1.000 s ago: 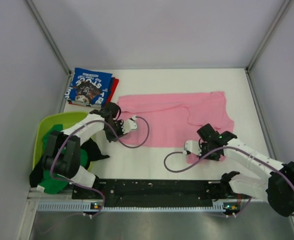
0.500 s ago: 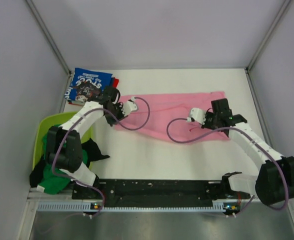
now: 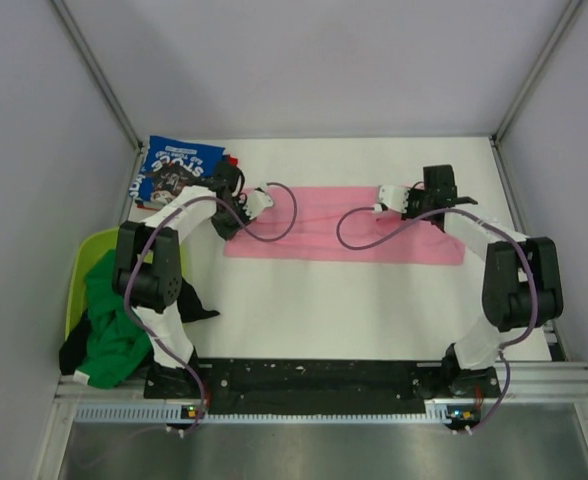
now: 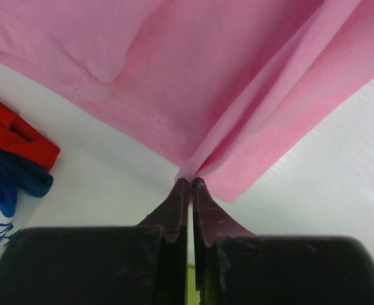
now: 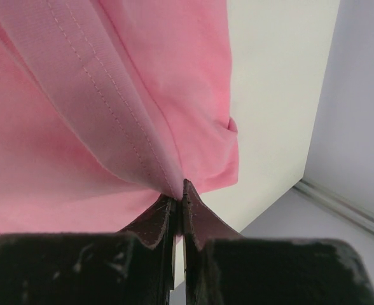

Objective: Fold and stack the t-shirts
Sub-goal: Fold the other side of the tshirt into a rectangle

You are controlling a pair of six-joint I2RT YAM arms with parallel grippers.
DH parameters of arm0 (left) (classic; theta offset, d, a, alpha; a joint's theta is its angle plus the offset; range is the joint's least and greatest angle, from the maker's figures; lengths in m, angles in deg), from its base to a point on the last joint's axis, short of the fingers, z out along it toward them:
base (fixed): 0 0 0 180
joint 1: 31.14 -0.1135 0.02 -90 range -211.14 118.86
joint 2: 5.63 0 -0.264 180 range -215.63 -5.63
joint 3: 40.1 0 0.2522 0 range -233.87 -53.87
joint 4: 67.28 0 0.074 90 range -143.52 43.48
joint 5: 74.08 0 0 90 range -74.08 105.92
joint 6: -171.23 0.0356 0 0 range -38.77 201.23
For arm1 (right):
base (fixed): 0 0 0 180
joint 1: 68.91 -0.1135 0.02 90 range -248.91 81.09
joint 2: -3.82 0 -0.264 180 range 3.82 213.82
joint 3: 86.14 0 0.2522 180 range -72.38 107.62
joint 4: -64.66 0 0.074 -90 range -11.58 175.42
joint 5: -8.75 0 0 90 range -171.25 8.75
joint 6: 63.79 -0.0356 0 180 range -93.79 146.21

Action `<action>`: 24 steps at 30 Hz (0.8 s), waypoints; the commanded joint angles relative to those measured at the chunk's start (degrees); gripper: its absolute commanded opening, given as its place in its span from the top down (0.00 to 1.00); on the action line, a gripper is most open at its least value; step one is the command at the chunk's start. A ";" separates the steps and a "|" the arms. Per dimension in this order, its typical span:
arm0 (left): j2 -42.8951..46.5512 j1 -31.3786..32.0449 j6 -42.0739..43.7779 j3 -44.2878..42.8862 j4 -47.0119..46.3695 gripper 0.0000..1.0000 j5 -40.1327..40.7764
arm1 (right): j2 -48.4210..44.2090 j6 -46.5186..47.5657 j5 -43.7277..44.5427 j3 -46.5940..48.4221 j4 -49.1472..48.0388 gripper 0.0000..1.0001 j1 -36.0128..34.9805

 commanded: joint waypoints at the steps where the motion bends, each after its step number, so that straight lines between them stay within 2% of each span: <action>1: -0.59 -0.29 -0.66 -2.26 -0.64 1.00 3.36 | 2.41 2.87 -1.44 4.85 -4.73 1.00 2.03; 8: -1.38 -0.29 -0.66 -2.79 -0.20 1.00 5.21 | 5.32 3.22 0.67 7.40 -6.75 1.00 3.35; 13: -3.22 -0.29 -1.09 -3.93 0.33 1.00 5.30 | 7.51 2.61 -2.58 9.51 -7.10 1.00 3.27; 18: -4.63 -0.38 -2.41 -5.60 -0.02 1.00 5.30 | 11.37 0.42 0.23 11.62 -7.19 1.00 3.35; 21: -4.98 -0.29 -3.20 -6.39 -0.55 0.85 5.21 | 14.10 -4.93 1.11 13.98 -7.45 1.00 3.53; 24: -5.51 -0.38 -4.51 -8.06 -1.95 0.67 8.81 | 16.73 -13.89 3.64 17.15 -9.03 0.83 3.62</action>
